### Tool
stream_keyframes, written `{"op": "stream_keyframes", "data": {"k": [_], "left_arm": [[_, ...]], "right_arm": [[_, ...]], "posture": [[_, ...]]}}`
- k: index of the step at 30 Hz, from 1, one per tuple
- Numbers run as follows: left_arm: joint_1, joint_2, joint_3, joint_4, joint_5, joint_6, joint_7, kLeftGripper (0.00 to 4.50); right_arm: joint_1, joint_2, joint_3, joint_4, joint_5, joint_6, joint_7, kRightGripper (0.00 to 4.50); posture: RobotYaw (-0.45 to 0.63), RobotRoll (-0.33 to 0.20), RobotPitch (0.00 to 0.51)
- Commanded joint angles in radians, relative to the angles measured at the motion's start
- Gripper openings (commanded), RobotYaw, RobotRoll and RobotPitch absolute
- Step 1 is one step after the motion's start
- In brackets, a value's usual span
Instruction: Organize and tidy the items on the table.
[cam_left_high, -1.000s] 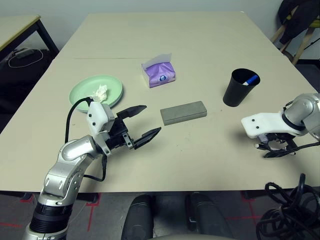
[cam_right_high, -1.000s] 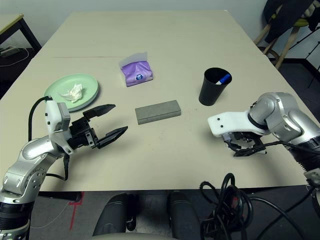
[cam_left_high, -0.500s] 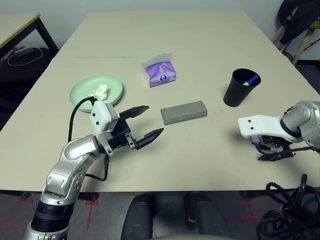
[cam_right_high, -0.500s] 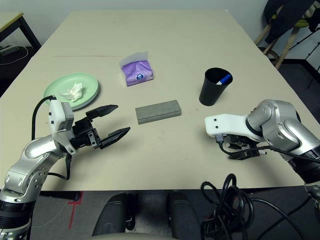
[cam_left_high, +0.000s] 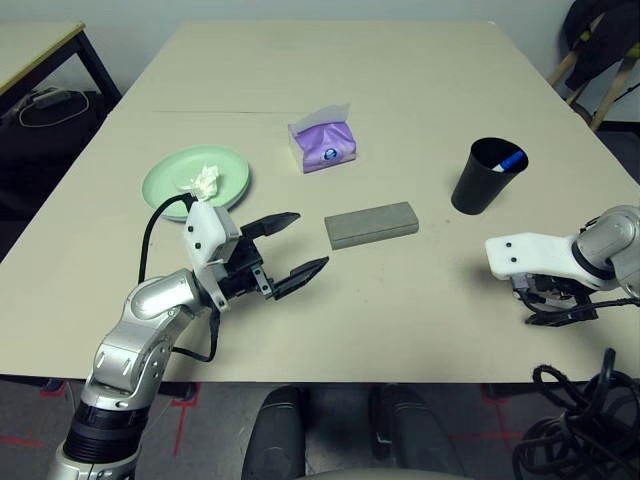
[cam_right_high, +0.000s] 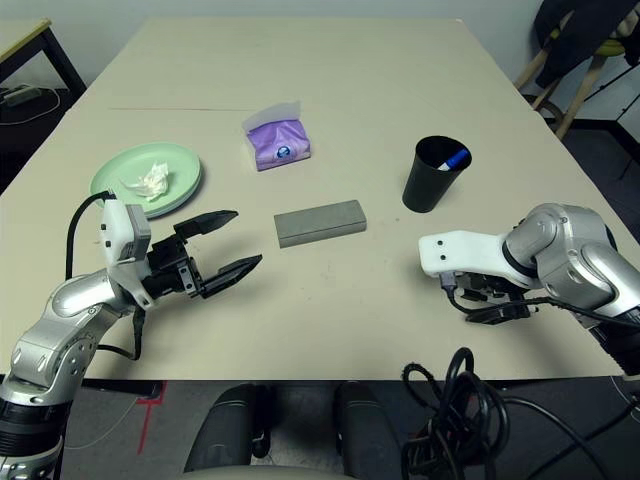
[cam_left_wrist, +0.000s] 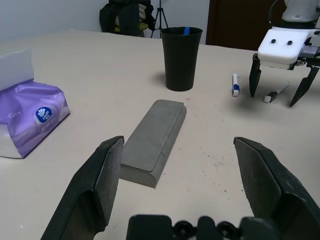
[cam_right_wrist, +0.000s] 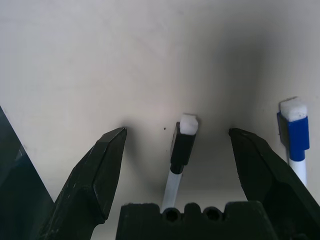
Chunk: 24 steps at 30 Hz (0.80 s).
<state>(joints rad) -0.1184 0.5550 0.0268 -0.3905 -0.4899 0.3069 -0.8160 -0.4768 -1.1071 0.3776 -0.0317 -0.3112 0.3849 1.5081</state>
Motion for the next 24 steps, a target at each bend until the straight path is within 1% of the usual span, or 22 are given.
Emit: {"op": "stream_keyframes", "data": {"k": [1, 4, 7, 8, 12, 13, 14, 16, 17, 24], "left_arm": [[-0.006, 0.005, -0.013, -0.027, 0.0, 0.008, -0.002, 4.45], [-0.002, 0.006, -0.011, -0.03, -0.001, 0.008, -0.003, 4.45], [0.0, 0.008, -0.009, -0.032, -0.003, 0.009, -0.003, 4.5], [-0.001, 0.008, -0.009, -0.03, -0.002, 0.009, -0.003, 4.5], [-0.003, 0.011, -0.007, -0.028, -0.002, 0.009, -0.005, 4.5], [-0.003, 0.011, -0.007, -0.028, -0.002, 0.009, -0.005, 4.5], [-0.003, 0.012, -0.008, -0.029, -0.003, 0.01, -0.006, 4.5], [-0.003, 0.013, -0.008, -0.027, -0.002, 0.01, -0.007, 4.5], [-0.003, 0.013, -0.008, -0.027, -0.002, 0.01, -0.007, 4.5], [-0.005, 0.009, -0.013, -0.023, 0.002, 0.004, -0.006, 4.5]], "right_arm": [[0.029, -0.02, -0.007, 0.022, 0.006, -0.002, 0.002, 4.5], [0.041, -0.028, -0.007, 0.015, 0.006, -0.006, -0.002, 4.5], [0.055, -0.037, -0.011, 0.007, 0.007, -0.011, -0.003, 3.92], [0.058, -0.039, -0.013, 0.003, 0.01, -0.012, -0.001, 3.62], [0.065, -0.037, -0.02, -0.004, 0.011, -0.01, 0.001, 2.17], [0.066, -0.037, -0.021, -0.005, 0.011, -0.01, 0.001, 1.73], [0.066, -0.036, -0.023, -0.005, 0.012, -0.01, 0.001, 1.43], [0.068, -0.033, -0.024, -0.007, 0.013, -0.01, 0.001, 0.58], [0.068, -0.032, -0.025, -0.008, 0.013, -0.009, 0.001, 0.34], [0.074, -0.019, -0.036, -0.031, 0.038, 0.013, 0.008, 0.33]], "posture": [[-0.03, 0.0, 0.166], [-0.03, 0.0, 0.168], [-0.02, 0.0, 0.167], [-0.02, 0.0, 0.167], [-0.03, 0.0, 0.167], [-0.03, 0.0, 0.167], [-0.03, 0.0, 0.167], [-0.02, 0.0, 0.163], [-0.02, 0.0, 0.163], [-0.02, 0.0, 0.159]]}}
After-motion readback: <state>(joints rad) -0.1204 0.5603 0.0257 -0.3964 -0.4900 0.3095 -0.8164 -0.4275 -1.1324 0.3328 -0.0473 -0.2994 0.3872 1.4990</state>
